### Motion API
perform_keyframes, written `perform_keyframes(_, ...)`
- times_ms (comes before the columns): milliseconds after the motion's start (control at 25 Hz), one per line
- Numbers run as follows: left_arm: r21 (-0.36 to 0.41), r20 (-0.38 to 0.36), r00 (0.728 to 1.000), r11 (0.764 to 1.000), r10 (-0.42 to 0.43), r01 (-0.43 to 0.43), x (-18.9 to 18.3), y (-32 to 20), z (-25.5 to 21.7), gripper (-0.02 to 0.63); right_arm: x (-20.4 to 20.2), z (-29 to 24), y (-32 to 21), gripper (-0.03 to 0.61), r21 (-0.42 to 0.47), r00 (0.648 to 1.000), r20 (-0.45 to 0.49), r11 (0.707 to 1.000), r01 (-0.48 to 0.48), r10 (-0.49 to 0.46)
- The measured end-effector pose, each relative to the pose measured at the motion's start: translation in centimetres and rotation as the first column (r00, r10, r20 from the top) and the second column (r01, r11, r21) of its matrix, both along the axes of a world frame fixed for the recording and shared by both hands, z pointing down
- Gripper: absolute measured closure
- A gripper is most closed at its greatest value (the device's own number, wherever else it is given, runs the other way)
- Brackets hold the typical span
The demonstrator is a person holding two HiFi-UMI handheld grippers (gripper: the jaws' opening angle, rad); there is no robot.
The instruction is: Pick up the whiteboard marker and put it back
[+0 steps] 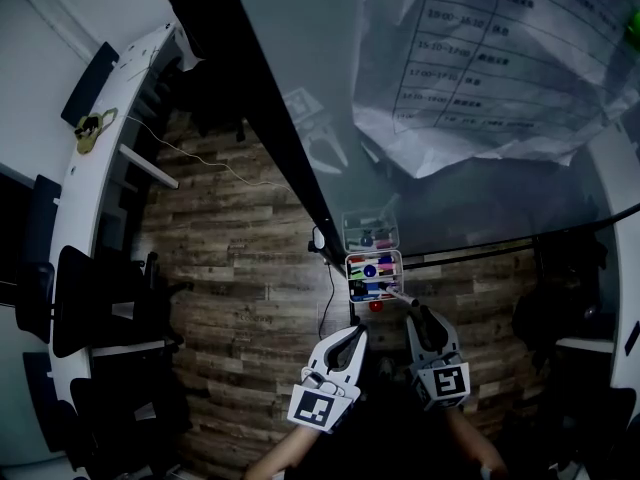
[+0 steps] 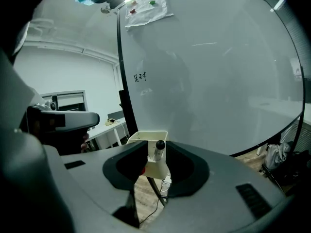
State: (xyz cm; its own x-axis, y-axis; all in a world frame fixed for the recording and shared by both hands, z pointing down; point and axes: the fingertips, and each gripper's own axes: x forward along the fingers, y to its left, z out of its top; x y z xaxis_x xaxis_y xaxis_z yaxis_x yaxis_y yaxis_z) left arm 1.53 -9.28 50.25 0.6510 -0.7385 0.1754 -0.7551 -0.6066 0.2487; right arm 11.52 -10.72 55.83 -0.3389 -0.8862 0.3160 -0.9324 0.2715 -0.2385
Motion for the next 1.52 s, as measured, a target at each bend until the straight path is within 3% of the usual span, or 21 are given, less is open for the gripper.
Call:
perform_keyframes(640,-0.011,0.026,1.0,1.0,0.008,-0.008,-0.5,-1.0,0.7,0.606,0.3,2.9,-1.3,0.471,-0.069,1.0,-0.015,0.997,-0.017,0.016)
perform_keyframes(1520,0.008,0.007,1.0,1.0,0.0,0.0,-1.0,0.0,0.1,0.604,0.2,1.8,-0.6,0.499,-0.026,1.0,-0.02,1.0,-0.009,0.009)
